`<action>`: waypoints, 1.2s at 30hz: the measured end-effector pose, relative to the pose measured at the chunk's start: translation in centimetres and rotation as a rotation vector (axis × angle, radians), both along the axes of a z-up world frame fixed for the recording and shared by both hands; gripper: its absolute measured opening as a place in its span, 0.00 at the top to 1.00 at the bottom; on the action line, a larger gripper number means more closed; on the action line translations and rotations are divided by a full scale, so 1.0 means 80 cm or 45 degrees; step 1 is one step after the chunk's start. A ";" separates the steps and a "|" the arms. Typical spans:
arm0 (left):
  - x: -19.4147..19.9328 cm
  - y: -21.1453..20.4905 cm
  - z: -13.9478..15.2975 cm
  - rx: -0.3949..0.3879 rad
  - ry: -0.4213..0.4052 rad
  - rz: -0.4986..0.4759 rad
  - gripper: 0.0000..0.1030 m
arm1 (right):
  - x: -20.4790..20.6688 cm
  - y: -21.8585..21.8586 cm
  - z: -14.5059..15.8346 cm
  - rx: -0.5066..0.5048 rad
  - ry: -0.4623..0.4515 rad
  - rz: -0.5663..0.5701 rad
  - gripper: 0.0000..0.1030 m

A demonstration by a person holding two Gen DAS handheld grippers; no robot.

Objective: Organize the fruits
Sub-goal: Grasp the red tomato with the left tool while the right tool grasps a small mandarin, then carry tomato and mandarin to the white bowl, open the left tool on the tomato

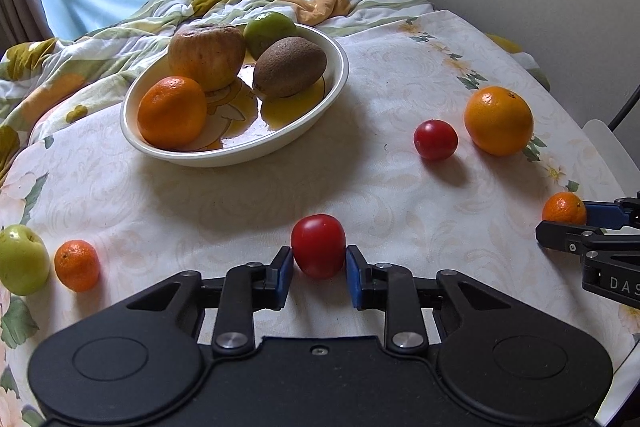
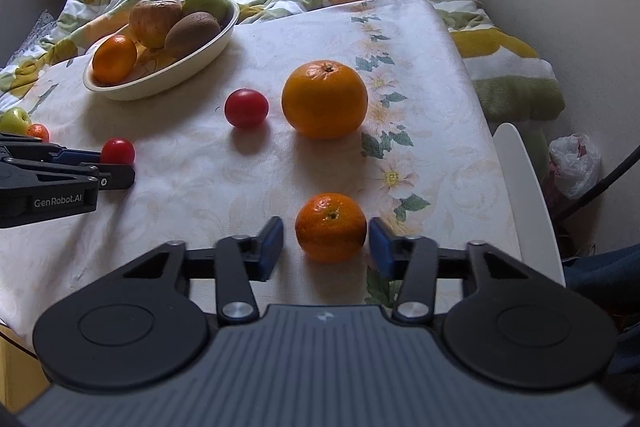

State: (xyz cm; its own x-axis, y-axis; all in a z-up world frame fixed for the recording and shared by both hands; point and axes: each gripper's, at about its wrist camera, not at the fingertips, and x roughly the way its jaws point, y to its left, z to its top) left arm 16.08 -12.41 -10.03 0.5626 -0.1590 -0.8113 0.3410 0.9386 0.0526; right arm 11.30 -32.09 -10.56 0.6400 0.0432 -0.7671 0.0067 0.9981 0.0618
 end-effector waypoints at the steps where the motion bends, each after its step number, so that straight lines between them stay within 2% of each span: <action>1: -0.001 0.000 0.001 -0.004 -0.001 0.002 0.70 | 0.001 0.001 0.000 -0.005 0.000 0.004 0.48; 9: -0.015 0.002 0.015 -0.024 -0.020 0.016 0.70 | 0.000 0.006 0.007 -0.011 -0.012 0.037 0.49; 16: -0.034 0.009 0.043 -0.058 -0.053 0.045 0.70 | -0.007 0.009 0.027 0.006 -0.035 0.045 0.49; 24: -0.055 0.023 0.084 -0.083 -0.107 0.091 0.70 | -0.017 0.015 0.065 0.009 -0.074 0.099 0.49; 29: -0.062 0.040 0.115 -0.136 -0.108 0.133 0.70 | -0.014 0.020 0.093 -0.018 -0.084 0.154 0.49; 33: -0.064 0.050 0.142 -0.134 -0.147 0.156 0.70 | -0.010 0.026 0.119 -0.022 -0.107 0.201 0.49; 36: -0.056 0.063 0.155 -0.174 -0.140 0.186 0.70 | -0.003 0.029 0.137 -0.002 -0.117 0.240 0.49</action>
